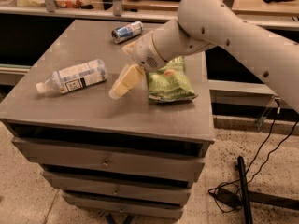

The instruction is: Move blue plastic bottle near redbull can

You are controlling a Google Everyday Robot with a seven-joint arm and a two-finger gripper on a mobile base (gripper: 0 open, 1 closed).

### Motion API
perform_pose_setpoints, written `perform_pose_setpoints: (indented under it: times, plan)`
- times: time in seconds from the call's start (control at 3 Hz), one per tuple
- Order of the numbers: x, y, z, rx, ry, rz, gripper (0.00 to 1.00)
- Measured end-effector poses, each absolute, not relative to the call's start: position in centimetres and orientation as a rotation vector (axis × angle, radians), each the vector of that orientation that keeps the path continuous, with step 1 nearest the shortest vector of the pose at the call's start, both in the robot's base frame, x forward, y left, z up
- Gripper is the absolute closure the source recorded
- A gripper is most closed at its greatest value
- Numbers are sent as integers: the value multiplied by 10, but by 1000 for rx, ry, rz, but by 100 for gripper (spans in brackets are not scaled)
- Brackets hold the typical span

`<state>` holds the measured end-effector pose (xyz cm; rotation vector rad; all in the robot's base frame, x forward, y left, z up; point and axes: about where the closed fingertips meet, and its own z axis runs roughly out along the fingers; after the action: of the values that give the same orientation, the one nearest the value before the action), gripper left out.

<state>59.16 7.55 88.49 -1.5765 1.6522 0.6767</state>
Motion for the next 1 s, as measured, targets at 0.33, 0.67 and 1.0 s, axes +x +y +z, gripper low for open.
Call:
perform_pose_setpoints:
  times: [0.33, 0.67, 1.0]
  plan:
    - [606, 98, 879, -1596, 1640, 702, 0]
    - [617, 112, 873, -1614, 1620, 729, 0]
    - [627, 128, 867, -1632, 1603, 761, 0]
